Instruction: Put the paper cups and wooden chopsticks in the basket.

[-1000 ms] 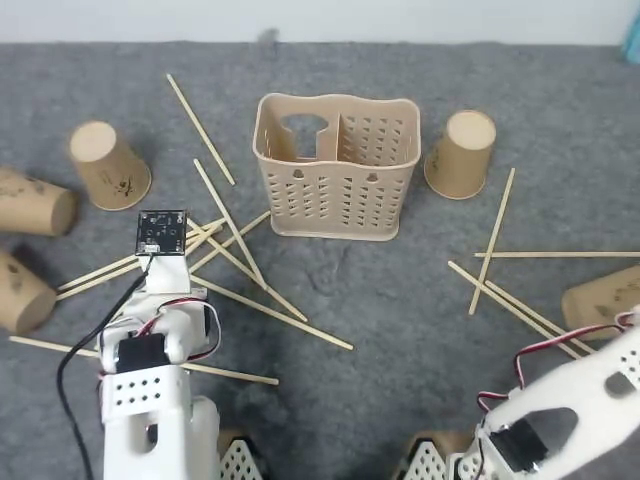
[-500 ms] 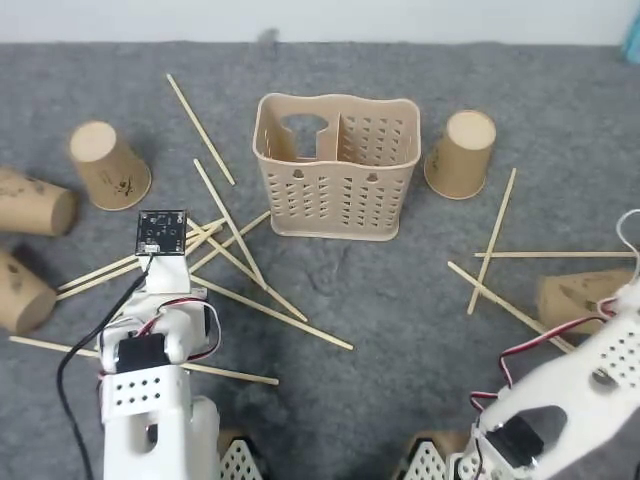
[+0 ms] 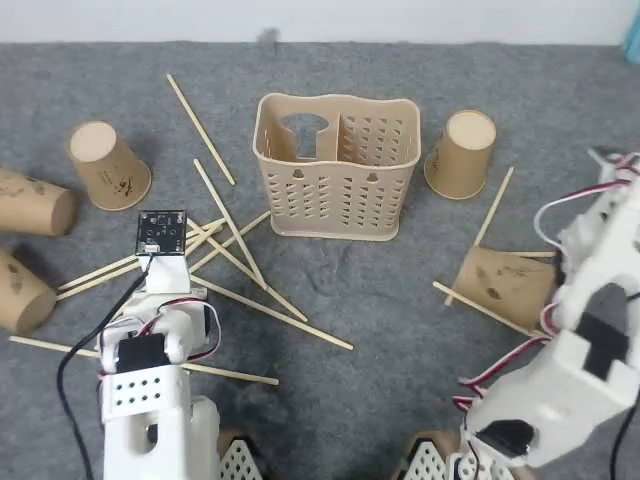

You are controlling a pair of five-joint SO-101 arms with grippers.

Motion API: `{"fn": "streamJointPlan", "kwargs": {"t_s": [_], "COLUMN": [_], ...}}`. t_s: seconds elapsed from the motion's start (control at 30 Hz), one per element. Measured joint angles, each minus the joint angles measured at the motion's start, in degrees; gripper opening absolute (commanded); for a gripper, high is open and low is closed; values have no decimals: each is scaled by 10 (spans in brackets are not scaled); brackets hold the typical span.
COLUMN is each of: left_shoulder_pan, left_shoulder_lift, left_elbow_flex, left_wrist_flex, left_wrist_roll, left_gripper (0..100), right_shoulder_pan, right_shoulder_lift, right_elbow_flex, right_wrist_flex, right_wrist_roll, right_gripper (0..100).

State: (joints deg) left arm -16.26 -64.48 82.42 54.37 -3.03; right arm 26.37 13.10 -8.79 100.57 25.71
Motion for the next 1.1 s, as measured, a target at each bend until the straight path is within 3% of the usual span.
{"fn": "streamJointPlan", "kwargs": {"t_s": [0.2, 0.5, 0.77, 1.1], "left_shoulder_pan": [0, 0, 0, 0], "left_shoulder_lift": [0, 0, 0, 0], "left_elbow_flex": [0, 0, 0, 0], "left_wrist_flex": [0, 0, 0, 0], "left_wrist_roll": [0, 0, 0, 0], "left_gripper": [12, 12, 12, 12], "right_shoulder_pan": [-71, -111, -213, -305], "right_shoulder_lift": [-44, -64, -64, -64], "right_elbow_flex": [49, 53, 53, 53], "right_wrist_flex": [1, 1, -7, -112], "right_wrist_roll": [-42, -84, -154, -233], "right_gripper": [8, 8, 8, 9]}}
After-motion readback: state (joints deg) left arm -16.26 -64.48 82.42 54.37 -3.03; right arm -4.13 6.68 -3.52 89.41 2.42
